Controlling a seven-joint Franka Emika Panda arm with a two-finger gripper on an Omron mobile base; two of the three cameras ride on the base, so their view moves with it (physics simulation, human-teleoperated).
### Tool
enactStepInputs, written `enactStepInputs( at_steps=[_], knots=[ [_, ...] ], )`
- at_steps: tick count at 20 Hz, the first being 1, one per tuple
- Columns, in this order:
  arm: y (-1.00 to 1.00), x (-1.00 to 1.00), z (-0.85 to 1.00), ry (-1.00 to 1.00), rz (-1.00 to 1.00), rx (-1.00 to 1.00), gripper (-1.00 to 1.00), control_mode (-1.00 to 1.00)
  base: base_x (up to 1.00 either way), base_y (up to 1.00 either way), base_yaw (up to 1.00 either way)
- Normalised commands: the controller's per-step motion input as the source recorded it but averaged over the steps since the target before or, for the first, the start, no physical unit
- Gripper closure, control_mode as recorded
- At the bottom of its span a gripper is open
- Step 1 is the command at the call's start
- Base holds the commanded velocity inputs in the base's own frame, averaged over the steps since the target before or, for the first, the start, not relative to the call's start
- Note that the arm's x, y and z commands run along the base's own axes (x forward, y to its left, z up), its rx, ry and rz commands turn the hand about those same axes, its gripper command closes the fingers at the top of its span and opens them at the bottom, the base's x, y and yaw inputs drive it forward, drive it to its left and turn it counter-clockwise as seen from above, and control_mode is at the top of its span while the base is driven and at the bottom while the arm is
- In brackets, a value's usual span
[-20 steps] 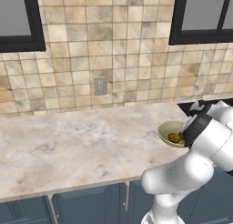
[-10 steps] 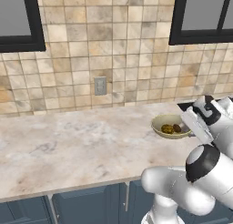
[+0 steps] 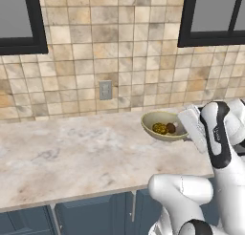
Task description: Dump the mushroom and lemon from the bowl so the bowl can be washed. Place the bowl in the sink after clearing the leftovers.
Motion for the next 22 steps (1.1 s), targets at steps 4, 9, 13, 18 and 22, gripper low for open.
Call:
enactStepInputs(
  at_steps=[4, 9, 13, 18, 22],
  knots=[
    [1.00, -0.58, 0.53, 0.01, 0.03, 0.11, 1.00, -1.00, 0.00, 0.00, 0.00],
    [1.00, -0.50, 0.38, 0.04, 0.02, 0.13, 1.00, -1.00, 0.00, 0.00, 0.00],
    [0.44, -0.03, 0.04, 0.01, 0.00, 0.03, 1.00, -1.00, 0.00, 0.00, 0.00],
    [0.00, -0.04, 0.00, 0.00, 0.00, 0.00, 1.00, 1.00, -0.09, -0.07, 0.00],
    [0.00, 0.00, 0.00, 0.00, 0.00, 0.00, 1.00, 1.00, -0.46, -0.54, 0.00]
  ],
)
